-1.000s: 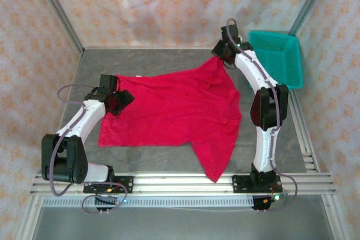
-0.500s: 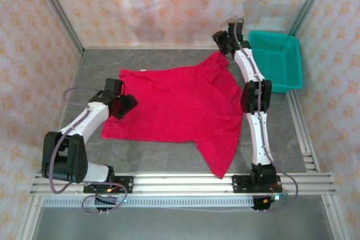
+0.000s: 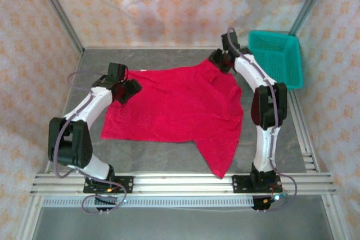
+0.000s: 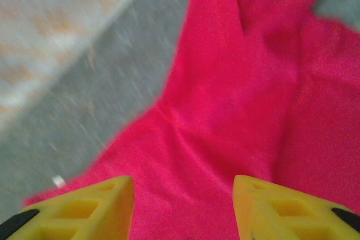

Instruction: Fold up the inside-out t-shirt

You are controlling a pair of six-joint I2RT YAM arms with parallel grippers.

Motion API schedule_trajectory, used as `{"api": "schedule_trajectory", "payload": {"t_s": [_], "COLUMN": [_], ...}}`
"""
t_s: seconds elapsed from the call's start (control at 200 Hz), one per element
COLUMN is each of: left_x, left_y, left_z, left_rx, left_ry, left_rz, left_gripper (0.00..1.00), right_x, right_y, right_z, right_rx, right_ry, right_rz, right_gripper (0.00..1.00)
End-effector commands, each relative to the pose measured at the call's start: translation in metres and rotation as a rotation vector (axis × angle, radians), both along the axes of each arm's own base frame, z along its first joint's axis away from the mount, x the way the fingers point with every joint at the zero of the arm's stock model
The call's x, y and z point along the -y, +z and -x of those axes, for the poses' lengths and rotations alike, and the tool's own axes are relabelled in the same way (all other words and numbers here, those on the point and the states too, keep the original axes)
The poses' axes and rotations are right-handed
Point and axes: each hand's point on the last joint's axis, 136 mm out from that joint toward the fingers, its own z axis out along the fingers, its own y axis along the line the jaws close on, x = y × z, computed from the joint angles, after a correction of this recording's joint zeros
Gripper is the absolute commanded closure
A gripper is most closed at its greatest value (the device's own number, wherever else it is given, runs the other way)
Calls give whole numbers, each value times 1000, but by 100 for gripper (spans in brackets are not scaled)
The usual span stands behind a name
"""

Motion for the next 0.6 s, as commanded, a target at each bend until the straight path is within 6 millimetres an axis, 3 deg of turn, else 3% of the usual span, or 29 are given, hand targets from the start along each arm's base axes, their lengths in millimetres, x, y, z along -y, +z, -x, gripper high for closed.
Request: {"api": "schedule_trajectory", "payload": {"t_s": [0.0, 0.175, 0.345, 0.47, 0.595], "left_x": [13, 25, 10, -4, -24], "left_y": [-9, -35, -60, -74, -89], "left_z": [-10, -28, -21, -11, 0], "left_rx": [-67, -136, -219, -276, -305], "left_ry": [-75, -107, -108, -104, -44], "left_rz": [18, 61, -31, -87, -33], "left_gripper": [34, 35, 35, 35, 36], "right_x": [-3, 7, 16, 28, 49], "right_y": [-21, -50, -80, -96, -109], "right_z": [45, 104, 151, 173, 185], "right_rx": [-44, -117, -217, -256, -302], "right_ry": [65, 74, 92, 97, 94], "right_rz": [91, 103, 113, 157, 254], "right_gripper": [49, 48, 48, 47, 46]}}
